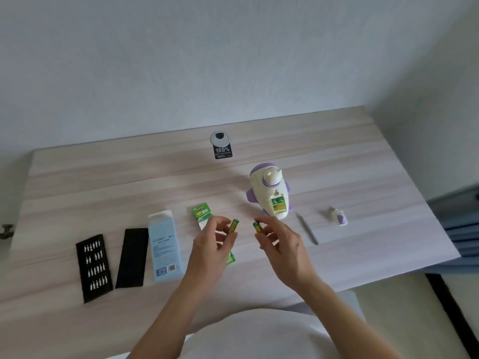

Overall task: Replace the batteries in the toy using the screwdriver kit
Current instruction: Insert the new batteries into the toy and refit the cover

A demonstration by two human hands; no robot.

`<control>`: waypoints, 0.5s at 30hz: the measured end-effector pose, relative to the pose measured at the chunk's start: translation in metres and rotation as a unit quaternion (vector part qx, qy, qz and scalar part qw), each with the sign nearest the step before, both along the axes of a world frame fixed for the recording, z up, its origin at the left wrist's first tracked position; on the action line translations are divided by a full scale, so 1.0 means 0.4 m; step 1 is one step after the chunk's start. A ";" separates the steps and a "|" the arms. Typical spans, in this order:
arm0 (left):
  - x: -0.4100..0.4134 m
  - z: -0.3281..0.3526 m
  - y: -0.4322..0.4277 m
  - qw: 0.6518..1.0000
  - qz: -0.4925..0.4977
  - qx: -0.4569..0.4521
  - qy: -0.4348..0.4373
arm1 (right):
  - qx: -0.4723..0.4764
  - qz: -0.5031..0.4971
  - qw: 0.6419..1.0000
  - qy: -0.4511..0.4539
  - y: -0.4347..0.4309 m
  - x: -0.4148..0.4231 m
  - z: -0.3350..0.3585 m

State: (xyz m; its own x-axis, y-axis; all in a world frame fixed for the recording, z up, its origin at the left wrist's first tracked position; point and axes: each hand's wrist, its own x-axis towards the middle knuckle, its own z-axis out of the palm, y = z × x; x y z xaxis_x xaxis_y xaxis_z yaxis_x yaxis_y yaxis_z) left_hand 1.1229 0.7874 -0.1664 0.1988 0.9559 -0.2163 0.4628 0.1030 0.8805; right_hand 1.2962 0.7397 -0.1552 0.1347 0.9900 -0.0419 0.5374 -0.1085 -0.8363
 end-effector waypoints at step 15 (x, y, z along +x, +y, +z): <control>0.226 0.045 0.034 0.993 -0.074 0.087 -0.016 | 0.007 -0.060 0.996 0.071 -0.042 0.205 0.043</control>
